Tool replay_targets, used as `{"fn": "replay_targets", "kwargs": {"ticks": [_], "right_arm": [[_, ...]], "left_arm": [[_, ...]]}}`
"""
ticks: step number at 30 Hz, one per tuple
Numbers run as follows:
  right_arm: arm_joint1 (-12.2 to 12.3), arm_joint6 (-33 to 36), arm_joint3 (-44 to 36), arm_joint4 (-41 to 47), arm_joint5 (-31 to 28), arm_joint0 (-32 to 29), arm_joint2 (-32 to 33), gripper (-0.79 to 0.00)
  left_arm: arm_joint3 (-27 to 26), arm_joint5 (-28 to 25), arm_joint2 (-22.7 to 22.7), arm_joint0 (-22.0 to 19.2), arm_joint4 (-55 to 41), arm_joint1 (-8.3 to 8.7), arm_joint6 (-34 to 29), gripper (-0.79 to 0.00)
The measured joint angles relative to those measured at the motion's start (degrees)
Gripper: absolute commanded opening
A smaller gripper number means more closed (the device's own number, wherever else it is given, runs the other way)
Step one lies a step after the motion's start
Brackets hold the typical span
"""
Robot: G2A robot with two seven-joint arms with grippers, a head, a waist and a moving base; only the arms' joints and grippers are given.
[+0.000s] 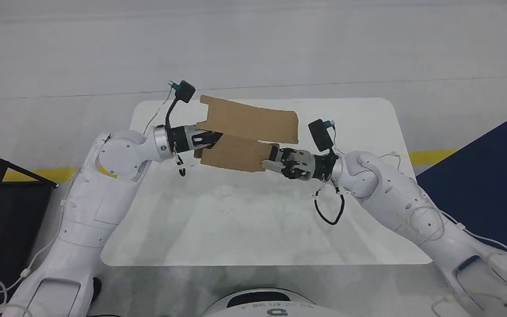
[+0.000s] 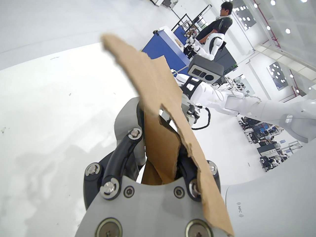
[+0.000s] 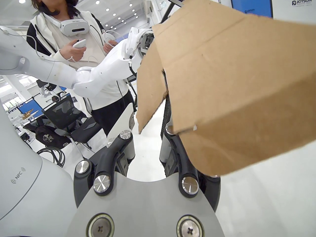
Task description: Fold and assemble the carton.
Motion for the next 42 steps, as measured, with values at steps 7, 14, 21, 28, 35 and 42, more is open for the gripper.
{"fn": "replay_targets", "kwargs": {"ticks": [7, 14, 21, 28, 35, 42], "right_arm": [[-0.46, 1.01, 0.46, 2.73, 0.0, 1.15, -0.66, -0.517], [-0.68, 1.66, -0.22, 2.74, 0.0, 1.34, -0.79, -0.588], [-1.32, 2.95, 0.89, 3.92, 0.0, 1.95, -1.47, -0.61], [-2.17, 4.4, 3.56, 6.25, 0.0, 2.76, -1.64, -0.785], [-2.58, 5.45, 3.41, 8.29, 0.0, 2.66, -1.26, -0.785], [-2.48, 6.71, 1.09, 14.43, 0.0, 1.9, -0.94, -0.785]], "left_arm": [[0.07, -0.4, 0.29, -0.1, 1.95, -0.02, 1.37, -0.785], [-0.92, 0.2, 0.4, 0.29, 7.84, -0.03, 5.09, -0.785], [-1.98, 0.12, 0.65, 1.07, 9.77, -0.01, 6.34, -0.785], [-1.74, -0.38, 0.36, 1.14, 8.6, 0.07, 6.11, -0.785], [-1.39, -0.47, 0.1, 1.01, 8.92, 0.16, 6.0, 0.0], [-0.68, 0.11, 0.45, 0.62, 11.32, 0.2, 5.91, 0.0]]}}
